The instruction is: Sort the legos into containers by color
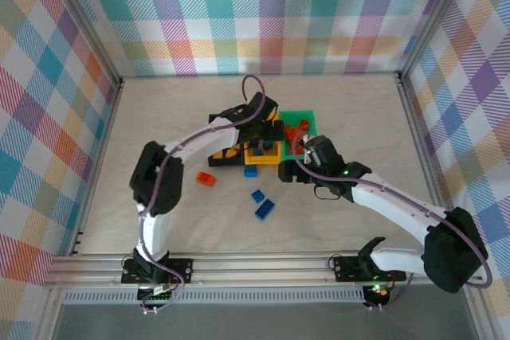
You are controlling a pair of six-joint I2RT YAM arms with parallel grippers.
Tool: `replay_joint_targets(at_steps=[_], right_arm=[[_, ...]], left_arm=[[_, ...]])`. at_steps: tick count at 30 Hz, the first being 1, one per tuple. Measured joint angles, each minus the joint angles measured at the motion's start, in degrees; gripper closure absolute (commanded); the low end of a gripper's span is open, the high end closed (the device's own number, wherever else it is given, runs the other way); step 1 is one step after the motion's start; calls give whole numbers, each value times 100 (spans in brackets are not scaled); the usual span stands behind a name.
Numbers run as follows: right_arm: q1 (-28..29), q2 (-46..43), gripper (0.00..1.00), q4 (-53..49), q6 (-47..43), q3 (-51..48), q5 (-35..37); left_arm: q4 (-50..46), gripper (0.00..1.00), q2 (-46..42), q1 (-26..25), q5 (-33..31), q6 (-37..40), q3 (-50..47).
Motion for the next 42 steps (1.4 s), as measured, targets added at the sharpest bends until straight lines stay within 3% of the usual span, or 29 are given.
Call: replay_joint_targets(at_steps=[4,11,15,21,26,36,42], right_arm=[[595,579,9,133,15,177,140],[1364,2096,11,601,127,896,660],[1491,2887,12,763,210,1416,973],[1499,3591,14,815,337,1978,1425],[1499,4019,21,796,424,2363,1714],[1497,4223,45,824,455,2369,1897],[1488,4105,54,1086,334,2135,1799]], left_arm=[[321,0,-1425,-2,-11,-109,-1069],[699,0,-4382,-2,-356,-542,-3773],[426,0,-5589,-2,-516,-844,-5086],[39,0,-6889,-2,-649,-1228,-6000],[-79,0,-7320,-2,-741,-1373,-6153],[-79,0,-7235,-2,-769,-1390,-6153],[-79,0,-7108,-2,-765,-1390,-6153]])
